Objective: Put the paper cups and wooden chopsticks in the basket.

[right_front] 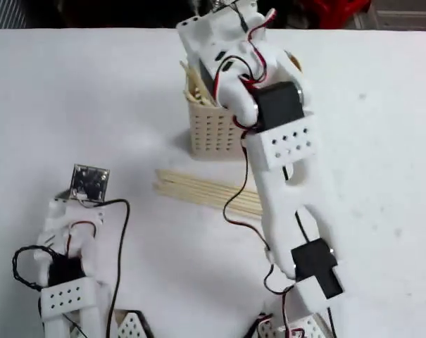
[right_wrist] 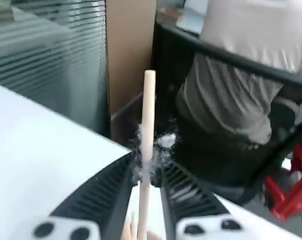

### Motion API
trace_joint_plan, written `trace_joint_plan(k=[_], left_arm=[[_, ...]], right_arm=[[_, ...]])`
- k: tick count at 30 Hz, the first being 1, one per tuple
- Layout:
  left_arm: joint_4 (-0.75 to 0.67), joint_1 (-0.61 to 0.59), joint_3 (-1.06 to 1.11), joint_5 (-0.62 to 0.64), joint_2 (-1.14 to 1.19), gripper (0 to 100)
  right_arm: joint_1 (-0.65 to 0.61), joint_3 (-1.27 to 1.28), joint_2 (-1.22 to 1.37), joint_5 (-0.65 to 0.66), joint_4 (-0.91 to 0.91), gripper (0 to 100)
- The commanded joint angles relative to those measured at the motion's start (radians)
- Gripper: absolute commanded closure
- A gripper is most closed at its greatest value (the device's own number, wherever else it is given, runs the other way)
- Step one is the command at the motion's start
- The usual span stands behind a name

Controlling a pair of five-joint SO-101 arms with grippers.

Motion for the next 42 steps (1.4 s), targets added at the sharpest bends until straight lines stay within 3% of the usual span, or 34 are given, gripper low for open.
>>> trace_joint_plan(k=[1,5,15,20,23,28,34,42], left_arm=[[-0.023,0.015,-0.005,0.006,-0.013,91],[-0.023,0.015,-0.005,0.006,-0.013,91],[-0.023,0.015,-0.005,0.006,-0.013,91],[-0.023,0.015,-0.005,0.006,-0.013,91],[-0.021,0.015,-0.005,0.006,-0.013,91],[-0.021,0.015,-0.005,0.006,-0.013,91],[-0.021,0.015,-0.005,0.006,-0.013,91],[-0.02,0.015,-0.005,0.006,-0.013,91]], right_arm=[[0.01,-0.048,-0.01,-0.015,0.056,86.0],[0.013,-0.057,-0.012,-0.008,0.127,80.3],[0.007,-0.055,-0.199,-0.003,0.552,90.8],[-0.117,-0.038,-0.282,0.169,0.754,90.8],[-0.18,0.137,-0.312,0.218,0.751,90.8],[-0.277,0.583,-0.343,0.321,0.657,90.8],[-0.303,1.142,-0.415,0.407,0.223,90.8],[-0.239,1.444,-0.366,0.453,-0.136,90.3]])
